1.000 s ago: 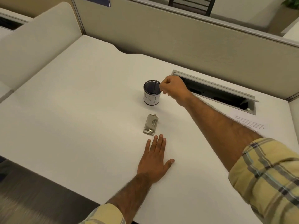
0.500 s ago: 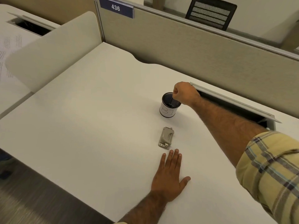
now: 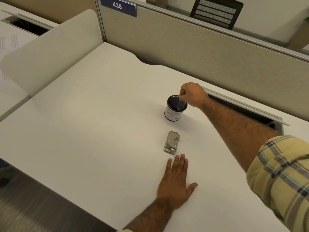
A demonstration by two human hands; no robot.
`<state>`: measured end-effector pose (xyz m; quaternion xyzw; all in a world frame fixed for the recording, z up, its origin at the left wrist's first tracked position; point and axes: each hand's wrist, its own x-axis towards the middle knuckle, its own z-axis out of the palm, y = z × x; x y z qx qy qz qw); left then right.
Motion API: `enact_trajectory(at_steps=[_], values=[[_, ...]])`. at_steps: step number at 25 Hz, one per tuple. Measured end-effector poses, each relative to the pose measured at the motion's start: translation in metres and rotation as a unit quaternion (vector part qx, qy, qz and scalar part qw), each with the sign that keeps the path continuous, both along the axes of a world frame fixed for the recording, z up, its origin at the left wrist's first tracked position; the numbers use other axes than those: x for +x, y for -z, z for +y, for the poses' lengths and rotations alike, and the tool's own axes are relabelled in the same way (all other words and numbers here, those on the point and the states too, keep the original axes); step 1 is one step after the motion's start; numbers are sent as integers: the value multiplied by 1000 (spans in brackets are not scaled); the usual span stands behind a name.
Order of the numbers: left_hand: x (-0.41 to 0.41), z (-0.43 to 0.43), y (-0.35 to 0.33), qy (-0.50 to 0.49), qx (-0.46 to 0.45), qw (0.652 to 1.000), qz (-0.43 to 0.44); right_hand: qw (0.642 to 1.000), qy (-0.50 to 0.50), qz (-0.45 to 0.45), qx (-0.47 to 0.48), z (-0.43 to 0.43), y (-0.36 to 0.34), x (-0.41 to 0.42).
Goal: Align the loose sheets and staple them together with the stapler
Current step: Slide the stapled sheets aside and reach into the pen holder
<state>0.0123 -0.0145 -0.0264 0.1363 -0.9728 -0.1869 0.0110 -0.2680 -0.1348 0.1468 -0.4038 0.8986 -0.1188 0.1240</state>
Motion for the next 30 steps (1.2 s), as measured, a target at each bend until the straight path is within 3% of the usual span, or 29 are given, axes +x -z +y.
enact_trajectory(at_steps=[11, 26, 30], values=[[0, 1, -2, 1, -2, 1000, -4, 999, -33, 17, 15, 3, -1, 7], [0, 1, 1, -1, -10, 1000, -14, 999, 19, 28, -33, 12, -2, 11], [0, 1, 1, 0, -13, 1000, -16, 998, 6, -12, -68, 17, 5, 11]])
